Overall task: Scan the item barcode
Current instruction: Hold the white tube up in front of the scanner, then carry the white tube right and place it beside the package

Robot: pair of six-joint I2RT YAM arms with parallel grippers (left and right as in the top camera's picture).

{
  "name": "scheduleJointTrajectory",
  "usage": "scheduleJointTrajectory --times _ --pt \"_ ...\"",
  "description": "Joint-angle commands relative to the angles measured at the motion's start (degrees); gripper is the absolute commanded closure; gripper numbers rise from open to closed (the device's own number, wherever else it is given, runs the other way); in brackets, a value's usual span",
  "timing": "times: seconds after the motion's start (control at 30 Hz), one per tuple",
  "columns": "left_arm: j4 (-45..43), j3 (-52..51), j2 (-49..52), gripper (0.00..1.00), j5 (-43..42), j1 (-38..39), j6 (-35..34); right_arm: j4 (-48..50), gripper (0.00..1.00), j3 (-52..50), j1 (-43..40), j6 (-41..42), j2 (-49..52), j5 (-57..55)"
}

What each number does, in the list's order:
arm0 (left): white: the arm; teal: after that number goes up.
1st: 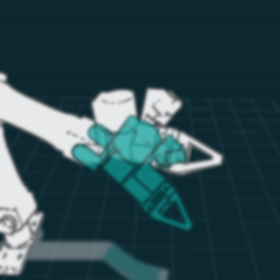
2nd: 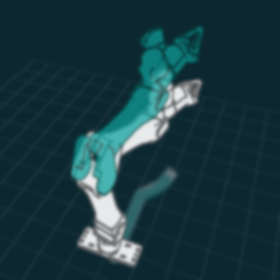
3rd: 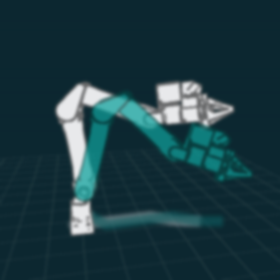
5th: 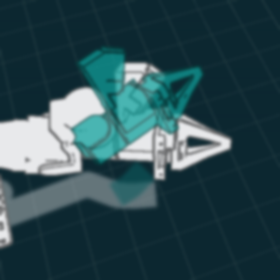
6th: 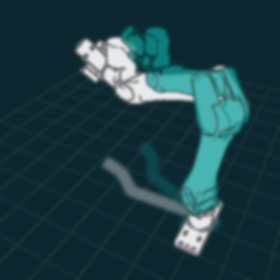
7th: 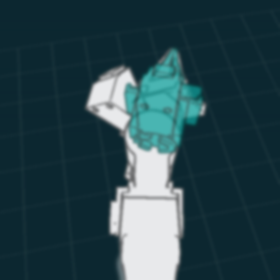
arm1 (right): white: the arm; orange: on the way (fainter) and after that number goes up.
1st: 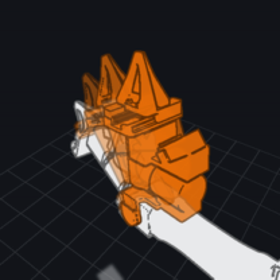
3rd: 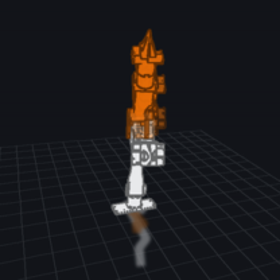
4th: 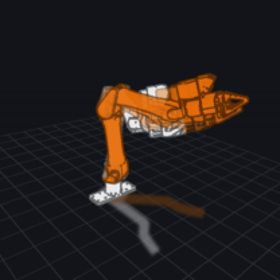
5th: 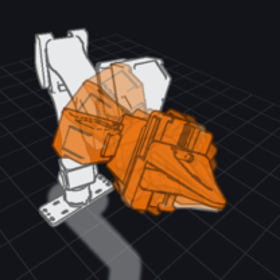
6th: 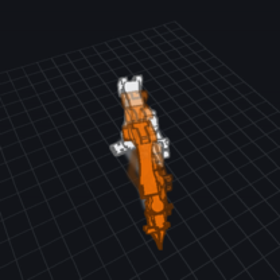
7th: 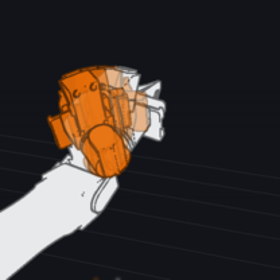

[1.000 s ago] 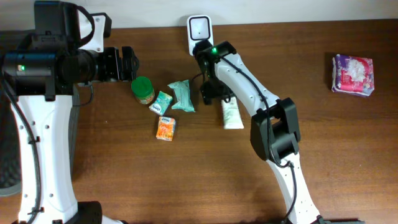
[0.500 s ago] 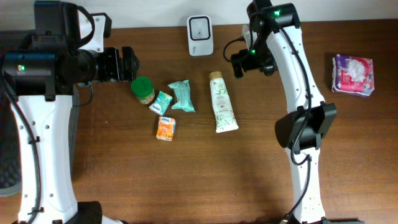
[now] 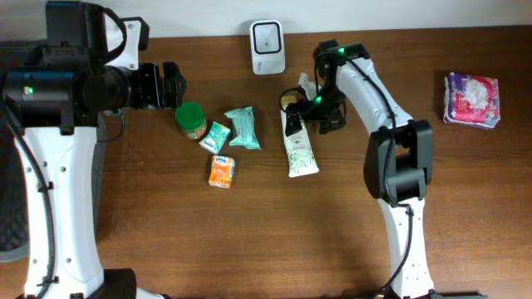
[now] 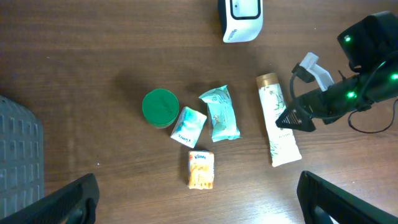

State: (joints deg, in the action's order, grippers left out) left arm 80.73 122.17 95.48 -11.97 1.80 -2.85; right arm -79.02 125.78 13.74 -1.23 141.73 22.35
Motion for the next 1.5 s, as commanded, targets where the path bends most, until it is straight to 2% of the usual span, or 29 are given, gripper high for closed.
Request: scheduleJointTrajectory --times 0.0,0.07,0.13,0.23,0.3,0.37,0.43,0.47,0.5,0.53,0.57,0.67,0.73,0.83,0.97,1.07,1.23,1.4,1.43,1.47 --pt "-0.11 0.26 0.11 0.01 -0.22 -0.11 -0.35 -0.11 0.03 2.49 2.91 3.69 -1.25 -7.45" --pt "-0.09 0.26 0.09 0.01 -0.2 -0.11 -0.35 0.17 0.03 3.23 5.88 3.74 -1.25 -11.32" --pt "-0.11 0.26 0.09 0.01 -0.2 -0.11 -0.35 0.72 0.02 3.13 8.11 7.87 -1.2 -18.01" --pt "-0.11 0.26 0.11 0.01 -0.2 -0.11 -0.35 1.79 0.01 2.71 9.88 10.78 -0.76 -22.01" --pt "-0.11 0.26 0.11 0.01 -0.2 -0.11 -0.35 3.52 0.04 0.63 9.86 11.21 -0.66 -23.69" --pt "-0.09 0.26 0.09 0.01 -0.2 -0.11 -0.35 5.99 0.11 -2.73 10.05 11.19 -0.63 -22.21" --pt "-0.11 0.26 0.09 0.01 -0.2 -0.11 -0.35 6.88 0.27 -4.09 10.27 11.17 -0.61 -21.97" --pt "-0.11 0.26 0.09 0.01 -0.2 -0.11 -0.35 7.17 0.61 -4.15 10.32 11.19 -0.61 -21.7" --pt "-0.11 0.26 0.11 0.01 -0.2 -0.11 -0.35 7.34 0.8 -3.93 10.29 11.19 -0.63 -21.51" --pt "-0.11 0.26 0.09 0.01 -0.2 -0.11 -0.35 7.28 0.92 -3.43 10.29 11.21 -0.63 -21.51" --pt "-0.11 0.26 0.09 0.01 -0.2 -0.11 -0.35 6.4 0.96 -1.46 10.29 11.21 -0.72 -21.51" --pt "-0.11 0.26 0.09 0.01 -0.2 -0.11 -0.35 4.7 0.96 8.57 10.16 11.17 -0.9 -21.55" --pt "-0.11 0.26 0.09 0.01 -0.2 -0.11 -0.35 9.18 0.96 15.58 9.62 11.13 -0.9 -21.57" --pt "-0.11 0.26 0.09 0.01 -0.2 -0.11 -0.35 26.29 0.96 15.96 8.24 10.93 -0.79 -21.86" --pt "-0.11 0.26 0.09 0.01 -0.2 -0.11 -0.35 39.85 0.96 14.29 7.93 10.95 -0.52 -22.86" --pt "-0.11 0.26 0.09 0.01 -0.2 -0.11 -0.35 45.31 0.96 14.29 7.93 10.97 1.99 -22.86" --pt "-0.11 0.26 0.09 0.01 -0.2 -0.11 -0.35 44.26 0.96 15.21 7.34 10.99 2.29 -23.08" --pt "-0.11 0.26 0.09 0.01 -0.2 -0.11 -0.35 27.58 0.96 17.9 -2.69 11.17 -6.78 -23.08" --pt "-0.11 0.26 0.09 0.01 -0.2 -0.11 -0.35 23.21 0.96 17.92 -6.14 10.19 -7.3 -23.04" --pt "-0.11 0.26 0.09 0.01 -0.2 -0.11 -0.35 18.18 0.96 17.81 -10.14 5.55 -7.13 -23.06"
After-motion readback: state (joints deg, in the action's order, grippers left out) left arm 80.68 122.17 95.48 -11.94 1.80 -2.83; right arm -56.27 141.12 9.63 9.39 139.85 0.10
